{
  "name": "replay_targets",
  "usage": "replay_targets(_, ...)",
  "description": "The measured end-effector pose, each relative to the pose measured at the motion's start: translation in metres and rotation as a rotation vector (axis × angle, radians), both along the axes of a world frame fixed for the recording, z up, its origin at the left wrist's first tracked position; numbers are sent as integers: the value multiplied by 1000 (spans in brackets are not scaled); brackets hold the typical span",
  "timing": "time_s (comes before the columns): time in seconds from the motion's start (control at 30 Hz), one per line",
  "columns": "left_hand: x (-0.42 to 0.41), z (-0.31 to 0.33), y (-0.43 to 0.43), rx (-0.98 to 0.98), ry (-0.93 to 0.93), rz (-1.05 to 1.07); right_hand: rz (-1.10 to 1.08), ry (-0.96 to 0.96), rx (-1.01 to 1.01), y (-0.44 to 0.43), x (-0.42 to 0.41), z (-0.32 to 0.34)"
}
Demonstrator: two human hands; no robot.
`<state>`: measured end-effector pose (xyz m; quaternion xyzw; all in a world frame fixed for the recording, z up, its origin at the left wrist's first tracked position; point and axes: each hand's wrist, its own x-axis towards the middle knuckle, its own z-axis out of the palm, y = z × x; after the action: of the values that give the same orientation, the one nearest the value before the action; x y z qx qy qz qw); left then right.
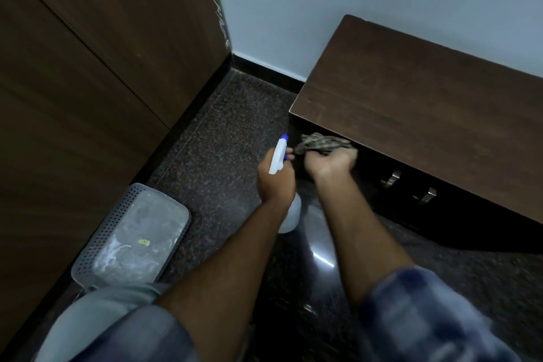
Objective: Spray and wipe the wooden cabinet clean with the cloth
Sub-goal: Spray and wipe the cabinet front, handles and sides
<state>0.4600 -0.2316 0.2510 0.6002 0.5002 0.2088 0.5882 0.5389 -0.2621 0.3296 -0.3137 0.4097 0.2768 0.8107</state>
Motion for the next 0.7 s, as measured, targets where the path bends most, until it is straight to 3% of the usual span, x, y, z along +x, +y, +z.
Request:
replay_targets(0.07, -4, -2, 7, 21, -21, 15, -154, 52, 292, 13, 11, -14)
replay_targets(0.17, -12, -1, 18, 49, -90, 32, -210, 44, 317, 26, 25, -28)
replay_targets(0.37, -30, -11, 21, 43, -87, 40, -101, -2, 321, 52, 9, -33)
replay_targets(0.53, -30, -14, 20, -37, -122, 66, -54, -187, 383, -7, -5, -39)
replay_targets(0.6, -26, -18, 16, -63, -117, 79, 24, -284, 338, -50, -13, -38)
replay_targets(0.7, -19, -23, 7, -86, -108, 61, 103, -507, 2, -103, -30, -40)
